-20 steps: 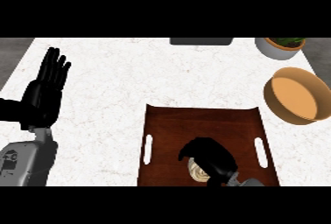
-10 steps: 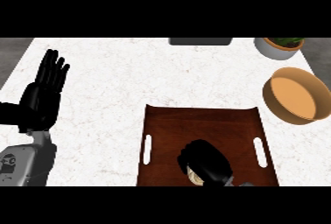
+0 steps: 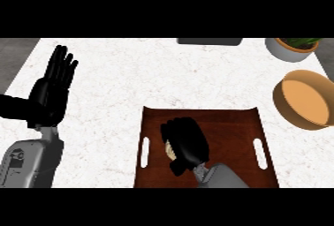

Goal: Pick the cupcake from the tray and place it in the pot

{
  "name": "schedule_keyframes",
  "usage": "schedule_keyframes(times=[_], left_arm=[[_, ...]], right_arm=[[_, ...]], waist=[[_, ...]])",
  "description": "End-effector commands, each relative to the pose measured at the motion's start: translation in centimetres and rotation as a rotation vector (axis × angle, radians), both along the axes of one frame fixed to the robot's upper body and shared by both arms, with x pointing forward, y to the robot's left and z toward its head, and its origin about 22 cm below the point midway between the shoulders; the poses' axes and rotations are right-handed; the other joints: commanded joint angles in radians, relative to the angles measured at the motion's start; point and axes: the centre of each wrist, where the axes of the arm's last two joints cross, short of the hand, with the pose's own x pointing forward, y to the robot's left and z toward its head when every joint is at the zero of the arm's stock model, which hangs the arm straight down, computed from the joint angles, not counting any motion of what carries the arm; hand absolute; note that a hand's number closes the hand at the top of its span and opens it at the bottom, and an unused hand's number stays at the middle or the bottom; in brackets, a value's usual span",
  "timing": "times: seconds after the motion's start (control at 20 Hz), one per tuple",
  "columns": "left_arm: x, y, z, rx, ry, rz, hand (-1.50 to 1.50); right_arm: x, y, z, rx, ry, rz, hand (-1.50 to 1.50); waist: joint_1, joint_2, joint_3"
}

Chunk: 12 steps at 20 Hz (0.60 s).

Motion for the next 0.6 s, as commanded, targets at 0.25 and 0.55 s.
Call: schedule_keyframes(times=[0.25, 0.55], left_arm=[[-0.1, 0.7, -0.4, -0.001, 0.003, 0.012, 0.00], [-0.4, 1.5, 0.0, -0.014, 0.015, 0.034, 0.00]], right_arm=[[2.2, 3.7, 8.9, 0.089, -0.272, -0.411, 1.50], [2.7, 2.2, 14.4, 0.178, -0.478, -0.606, 1.50]], waist=[[-0.017, -0.009, 0.001], [-0.040, -0.011, 0.002]])
